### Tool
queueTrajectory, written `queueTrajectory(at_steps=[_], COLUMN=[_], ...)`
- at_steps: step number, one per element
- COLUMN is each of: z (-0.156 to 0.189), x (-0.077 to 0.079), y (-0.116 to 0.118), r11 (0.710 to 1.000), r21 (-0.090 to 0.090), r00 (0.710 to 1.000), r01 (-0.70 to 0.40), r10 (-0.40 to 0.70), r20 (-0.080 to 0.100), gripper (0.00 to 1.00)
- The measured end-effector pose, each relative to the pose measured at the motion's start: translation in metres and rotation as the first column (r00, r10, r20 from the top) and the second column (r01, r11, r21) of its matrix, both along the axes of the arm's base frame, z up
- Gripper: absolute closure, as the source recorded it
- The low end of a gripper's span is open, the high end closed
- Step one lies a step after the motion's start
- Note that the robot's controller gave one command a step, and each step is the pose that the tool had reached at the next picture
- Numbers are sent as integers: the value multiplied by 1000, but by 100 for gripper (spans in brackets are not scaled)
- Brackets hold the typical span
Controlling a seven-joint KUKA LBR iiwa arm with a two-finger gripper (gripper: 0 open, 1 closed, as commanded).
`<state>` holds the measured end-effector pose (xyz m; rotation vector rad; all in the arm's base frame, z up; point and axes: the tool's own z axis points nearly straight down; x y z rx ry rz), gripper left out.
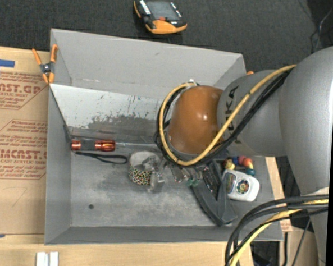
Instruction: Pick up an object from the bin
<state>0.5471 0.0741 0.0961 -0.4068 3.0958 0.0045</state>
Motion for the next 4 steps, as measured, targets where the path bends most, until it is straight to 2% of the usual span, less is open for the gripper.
queueTrajectory(at_steps=[1,2,4], z=[3,-24,149], x=[0,11,16], y=[0,20,17], r11=[999,997,995], r21=[-1,0,-2], r00=[999,997,995], r01=[-36,-81,-103], r10=[36,81,103], r20=[-2,0,4], gripper=[100,100,100])
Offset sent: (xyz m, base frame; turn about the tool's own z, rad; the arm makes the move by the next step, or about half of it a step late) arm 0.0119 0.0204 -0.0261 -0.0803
